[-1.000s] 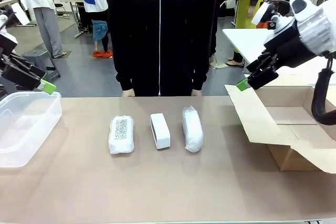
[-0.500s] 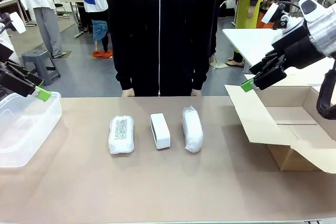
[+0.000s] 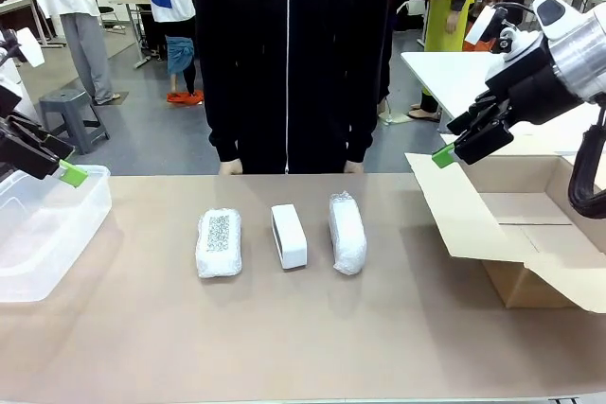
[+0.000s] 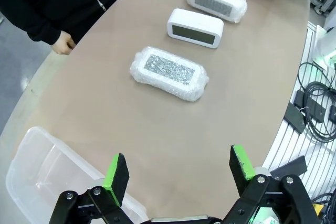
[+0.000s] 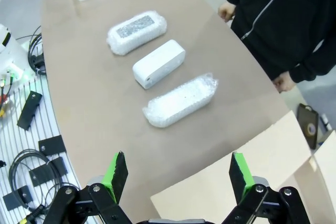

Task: Separate and place wrapped and unwrapped clocks.
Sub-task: Pick up the Digital clock indicated by the person.

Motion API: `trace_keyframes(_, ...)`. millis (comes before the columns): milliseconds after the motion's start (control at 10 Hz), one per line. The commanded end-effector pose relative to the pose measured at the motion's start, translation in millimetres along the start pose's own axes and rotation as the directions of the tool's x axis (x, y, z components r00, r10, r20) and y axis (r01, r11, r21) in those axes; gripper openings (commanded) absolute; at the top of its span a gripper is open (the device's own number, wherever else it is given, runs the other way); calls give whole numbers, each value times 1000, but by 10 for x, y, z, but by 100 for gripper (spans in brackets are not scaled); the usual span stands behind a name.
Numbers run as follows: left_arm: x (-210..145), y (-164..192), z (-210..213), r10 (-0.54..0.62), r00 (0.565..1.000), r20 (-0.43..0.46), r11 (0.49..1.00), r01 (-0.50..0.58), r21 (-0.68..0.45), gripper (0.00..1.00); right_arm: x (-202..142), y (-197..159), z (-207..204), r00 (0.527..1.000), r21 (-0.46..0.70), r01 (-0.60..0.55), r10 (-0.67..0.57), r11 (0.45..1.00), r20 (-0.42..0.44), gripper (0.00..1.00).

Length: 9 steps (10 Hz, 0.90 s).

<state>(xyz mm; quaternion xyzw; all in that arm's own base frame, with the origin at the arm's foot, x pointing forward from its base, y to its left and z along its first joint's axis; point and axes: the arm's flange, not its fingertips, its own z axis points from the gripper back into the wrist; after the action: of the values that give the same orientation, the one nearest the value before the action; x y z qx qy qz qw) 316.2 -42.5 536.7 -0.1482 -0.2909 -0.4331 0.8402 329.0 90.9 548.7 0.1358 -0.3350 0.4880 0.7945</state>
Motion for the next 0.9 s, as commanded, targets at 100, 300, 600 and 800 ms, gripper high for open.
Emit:
trace_keyframes(100,13,-5,14,1,1000,10,1000,-1,1,100,-9,1,-7,1000,13,2,-2,1000,2,100)
trace_keyframes(300,13,-5,14,1,1000,10,1000,-1,1,100,-9,1,-7,1000,13,2,-2,1000,2,100)
trace_keyframes(600,13,-5,14,1,1000,10,1000,-1,1,100,-9,1,-7,1000,13,2,-2,1000,2,100)
trace_keyframes(800,13,-5,14,1,1000,10,1000,-1,1,100,-9,1,-7,1000,13,2,-2,1000,2,100)
